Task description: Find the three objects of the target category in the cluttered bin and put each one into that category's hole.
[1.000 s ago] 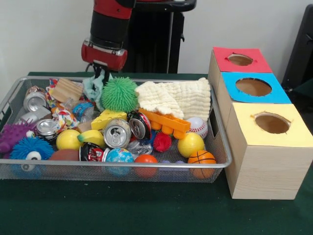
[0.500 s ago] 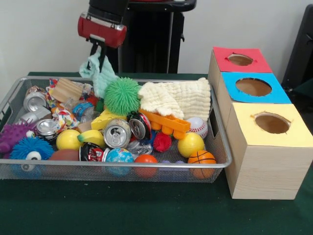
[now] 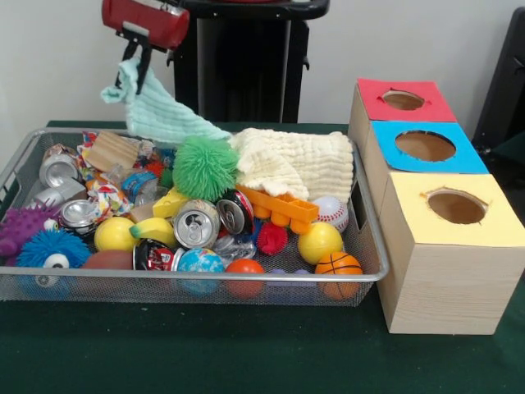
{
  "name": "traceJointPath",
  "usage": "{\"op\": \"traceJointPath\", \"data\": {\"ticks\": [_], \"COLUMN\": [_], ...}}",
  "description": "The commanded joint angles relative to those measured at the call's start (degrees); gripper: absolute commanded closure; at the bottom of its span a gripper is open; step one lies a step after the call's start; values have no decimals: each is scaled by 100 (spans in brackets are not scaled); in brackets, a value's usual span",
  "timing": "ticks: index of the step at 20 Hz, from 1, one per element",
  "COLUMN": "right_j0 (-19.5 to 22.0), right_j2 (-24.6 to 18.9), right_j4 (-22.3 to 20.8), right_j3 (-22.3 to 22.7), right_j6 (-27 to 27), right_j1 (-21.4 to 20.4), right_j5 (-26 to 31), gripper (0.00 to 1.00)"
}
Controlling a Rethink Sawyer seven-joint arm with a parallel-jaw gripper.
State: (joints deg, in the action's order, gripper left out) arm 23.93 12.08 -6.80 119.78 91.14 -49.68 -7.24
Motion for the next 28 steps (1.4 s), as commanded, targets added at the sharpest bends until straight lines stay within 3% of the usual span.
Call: {"op": "traceJointPath", "data": {"ticks": [1, 7, 16, 24, 28], "right_j0": [589, 898, 963, 857, 476], "right_j2": [-633, -927, -1032, -887, -515], "right_j4": [-472, -630, -782, -769, -697], "right_j3": [-668, -1077, -1249, -904, -772], "right_j6": [344, 7, -14, 255, 322], "right_j1": [-75, -241, -438, -448, -806], "right_j5": [378, 936, 1441, 1561, 1930], "gripper": [100, 100, 100, 100, 100]}}
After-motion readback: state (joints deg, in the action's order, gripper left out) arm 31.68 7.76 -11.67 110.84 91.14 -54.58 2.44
